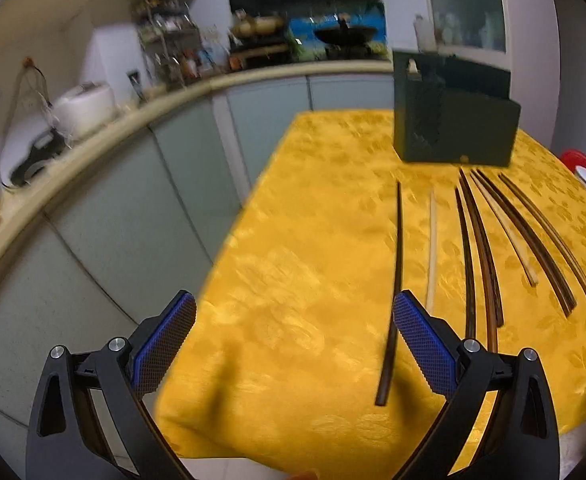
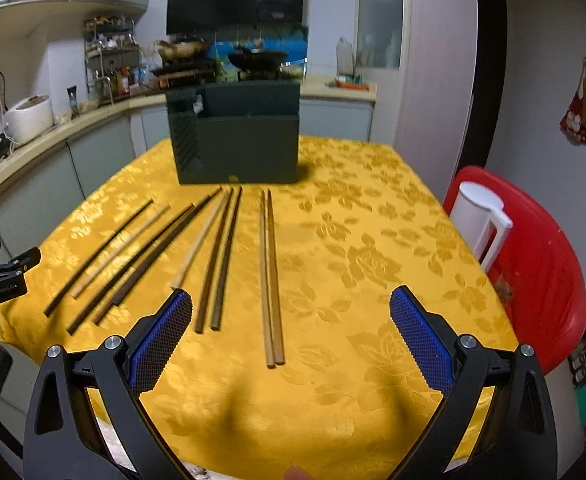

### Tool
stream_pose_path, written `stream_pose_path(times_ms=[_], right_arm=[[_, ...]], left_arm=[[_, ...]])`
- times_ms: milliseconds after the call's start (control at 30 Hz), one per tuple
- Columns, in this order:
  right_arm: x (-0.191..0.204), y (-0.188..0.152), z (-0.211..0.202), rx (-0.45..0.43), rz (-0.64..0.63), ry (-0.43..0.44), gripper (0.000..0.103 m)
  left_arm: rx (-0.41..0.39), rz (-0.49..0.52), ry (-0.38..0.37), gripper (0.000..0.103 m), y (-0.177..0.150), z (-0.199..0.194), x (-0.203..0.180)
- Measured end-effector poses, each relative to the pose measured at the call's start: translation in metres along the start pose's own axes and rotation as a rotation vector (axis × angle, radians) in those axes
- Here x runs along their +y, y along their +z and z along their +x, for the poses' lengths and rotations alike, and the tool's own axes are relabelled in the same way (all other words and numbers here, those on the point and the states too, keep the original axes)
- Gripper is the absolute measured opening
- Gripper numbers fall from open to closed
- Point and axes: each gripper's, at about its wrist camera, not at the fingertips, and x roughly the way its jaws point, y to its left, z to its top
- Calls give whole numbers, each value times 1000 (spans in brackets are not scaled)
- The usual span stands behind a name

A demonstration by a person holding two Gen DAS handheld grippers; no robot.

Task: Organize utensils
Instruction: 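Close the left gripper on a dark chopstick while the right grips a light bamboo chopstick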

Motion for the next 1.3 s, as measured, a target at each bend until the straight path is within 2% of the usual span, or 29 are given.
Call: stream_pose_path(times_ms=[67, 167, 233, 300, 400, 533, 567, 867, 967, 1133, 1200, 1300], right_arm=[[-3, -2, 8, 20, 3, 7, 96], [-9, -6, 18, 38, 7, 16, 96], [-13, -8, 24, 51, 7, 15, 96], [-17, -9, 30, 62, 10, 15, 96], [-24, -10, 35, 64, 9, 8, 96], [-35, -10, 42, 62, 9, 5, 94], [-37, -11, 45, 69, 7, 17, 89], [-25, -23, 60, 134, -86, 100, 59], [-19, -26, 61, 137, -111, 92, 53], [-18, -26, 61, 142, -115, 104, 51], [-15, -29, 63, 161, -122, 125, 45], [-10, -32, 60, 146, -124, 150, 30]], left_arm=[[23, 21, -47, 95, -2, 4, -5], [20, 82, -62, 92, -6, 6, -15], [40, 112, -68, 82, -8, 12, -20], [71, 126, -81, 65, -11, 21, -21], [101, 129, -113, 54, -14, 27, -20], [70, 146, -115, 51, -15, 28, -23], [68, 138, -113, 51, -15, 28, -23], [70, 81, -133, 51, -15, 31, -15], [77, 62, -145, 51, -15, 32, -13], [78, 53, -146, 51, -16, 32, -14], [75, 53, -141, 51, -17, 31, -16], [69, 49, -134, 50, -18, 30, -16]])
